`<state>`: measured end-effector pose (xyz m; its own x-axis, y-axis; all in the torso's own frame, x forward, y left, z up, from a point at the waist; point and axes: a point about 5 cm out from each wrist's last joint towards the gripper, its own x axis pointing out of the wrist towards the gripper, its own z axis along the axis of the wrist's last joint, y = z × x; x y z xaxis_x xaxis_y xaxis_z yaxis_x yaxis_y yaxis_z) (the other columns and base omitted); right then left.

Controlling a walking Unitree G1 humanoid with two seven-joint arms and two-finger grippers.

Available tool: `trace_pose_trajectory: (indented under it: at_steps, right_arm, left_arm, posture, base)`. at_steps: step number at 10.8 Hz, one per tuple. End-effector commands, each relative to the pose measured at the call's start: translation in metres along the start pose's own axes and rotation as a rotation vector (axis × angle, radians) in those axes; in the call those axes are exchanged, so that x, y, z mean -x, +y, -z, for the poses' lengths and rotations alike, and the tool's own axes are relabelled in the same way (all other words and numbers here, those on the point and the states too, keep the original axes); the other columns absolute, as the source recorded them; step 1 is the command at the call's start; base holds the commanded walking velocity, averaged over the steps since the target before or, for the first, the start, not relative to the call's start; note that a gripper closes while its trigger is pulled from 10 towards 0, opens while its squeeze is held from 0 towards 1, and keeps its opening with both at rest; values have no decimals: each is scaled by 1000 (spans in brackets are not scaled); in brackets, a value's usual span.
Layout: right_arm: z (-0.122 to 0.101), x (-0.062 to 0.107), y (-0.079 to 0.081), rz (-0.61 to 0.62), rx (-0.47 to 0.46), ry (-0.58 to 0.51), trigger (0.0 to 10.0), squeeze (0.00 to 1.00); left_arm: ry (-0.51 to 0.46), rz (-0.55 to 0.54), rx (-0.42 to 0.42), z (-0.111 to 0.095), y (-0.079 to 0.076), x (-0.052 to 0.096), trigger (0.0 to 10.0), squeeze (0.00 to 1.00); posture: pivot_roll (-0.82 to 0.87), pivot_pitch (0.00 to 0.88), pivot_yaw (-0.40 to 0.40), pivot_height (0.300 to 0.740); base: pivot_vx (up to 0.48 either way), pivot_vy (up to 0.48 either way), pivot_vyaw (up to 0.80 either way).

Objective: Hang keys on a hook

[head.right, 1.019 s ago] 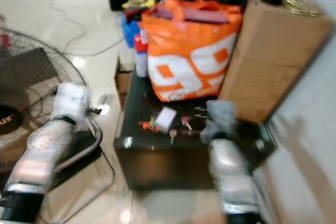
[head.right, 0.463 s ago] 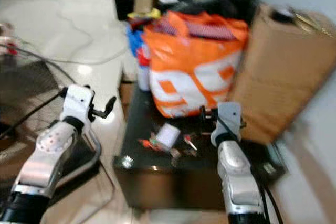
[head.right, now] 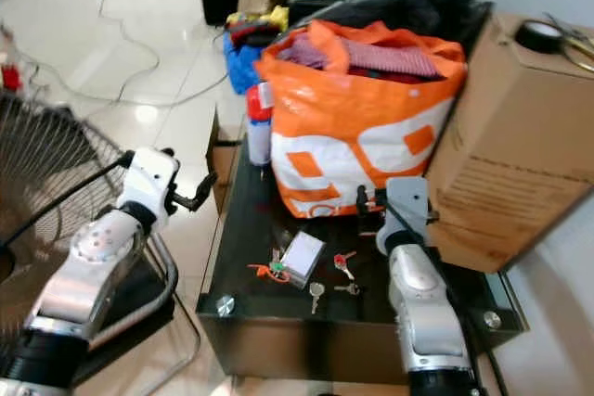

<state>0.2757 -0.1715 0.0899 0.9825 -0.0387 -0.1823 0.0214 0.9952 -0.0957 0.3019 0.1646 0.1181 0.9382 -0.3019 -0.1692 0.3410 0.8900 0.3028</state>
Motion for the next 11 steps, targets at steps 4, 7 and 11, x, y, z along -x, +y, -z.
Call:
trace_pose_trajectory:
  at_steps: [4, 7, 11]
  right_arm:
    - [22, -7, 9, -259, 125, 160, 10000, 0]
    - [61, -19, -4, -360, 227, 384, 10000, 0]
    - [88, -19, 1, -465, 234, 541, 10000, 0]
  left_arm:
    - [213, 358, -146, 35, -23, -10, 10000, 0]
    - [239, 577, -189, 39, -42, -12, 10000, 0]
    - [317, 715, -184, 51, -50, -2, 10000, 0]
  posture:
    - [-98, 0, -19, 740]
    - [-148, 0, 7, 740]
    - [-148, 0, -20, 740]
  base:
    - [0, 0, 0]
    - [0, 0, 0]
    - [0, 0, 0]
